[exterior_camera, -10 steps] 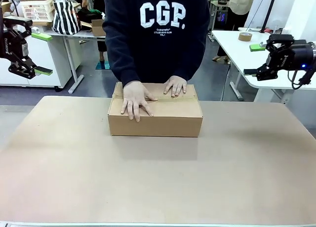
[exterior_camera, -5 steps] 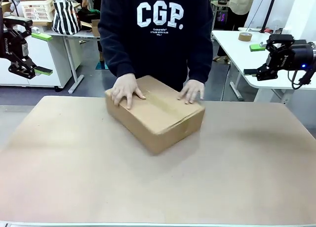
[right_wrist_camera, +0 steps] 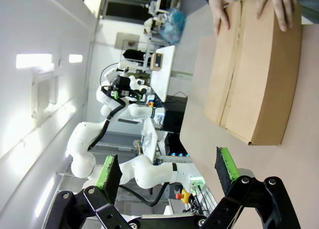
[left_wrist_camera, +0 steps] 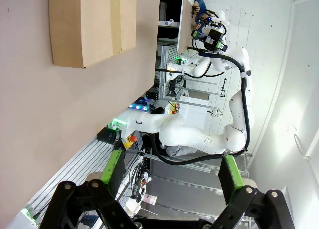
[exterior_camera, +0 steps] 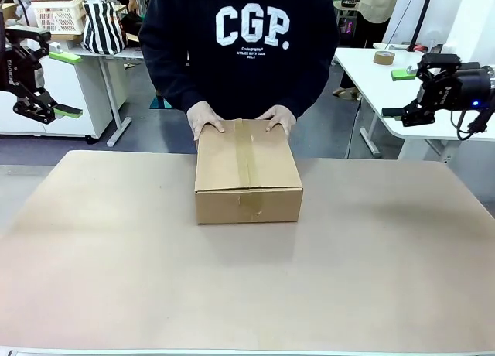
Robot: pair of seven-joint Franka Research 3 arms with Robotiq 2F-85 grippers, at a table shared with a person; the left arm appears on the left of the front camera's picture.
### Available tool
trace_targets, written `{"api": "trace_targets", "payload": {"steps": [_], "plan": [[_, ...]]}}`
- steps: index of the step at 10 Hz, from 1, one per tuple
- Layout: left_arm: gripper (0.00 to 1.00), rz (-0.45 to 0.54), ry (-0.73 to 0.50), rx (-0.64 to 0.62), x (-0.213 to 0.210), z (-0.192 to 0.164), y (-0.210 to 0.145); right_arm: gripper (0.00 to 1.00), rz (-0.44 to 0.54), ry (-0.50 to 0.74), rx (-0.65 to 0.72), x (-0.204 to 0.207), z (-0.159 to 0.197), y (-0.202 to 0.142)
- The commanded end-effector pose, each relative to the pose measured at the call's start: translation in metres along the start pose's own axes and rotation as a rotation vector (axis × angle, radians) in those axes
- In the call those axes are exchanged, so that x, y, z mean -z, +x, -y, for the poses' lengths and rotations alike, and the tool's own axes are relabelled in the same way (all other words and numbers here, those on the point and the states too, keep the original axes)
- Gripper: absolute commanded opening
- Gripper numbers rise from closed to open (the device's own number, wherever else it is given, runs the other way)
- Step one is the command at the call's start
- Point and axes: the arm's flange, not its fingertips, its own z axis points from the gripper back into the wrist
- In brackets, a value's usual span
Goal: Pack the gift set into the box.
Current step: Press and hold the closed box until the human finishes sealing it.
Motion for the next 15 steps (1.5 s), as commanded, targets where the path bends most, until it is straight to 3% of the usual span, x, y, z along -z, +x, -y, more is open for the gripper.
{"api": "trace_targets", "payload": {"steps": [1, 15], "plan": [[1.0, -0.002, -0.019, 0.017, -0.0019, 0.0013, -0.0006, 1.0, -0.007, -0.016, -0.026, -0.0006, 0.0012, -0.0039], [1.0, -0.002, -0.019, 0.017, -0.0019, 0.0013, -0.0006, 1.0, -0.007, -0.016, -0.026, -0.0006, 0.0012, -0.0039]]}}
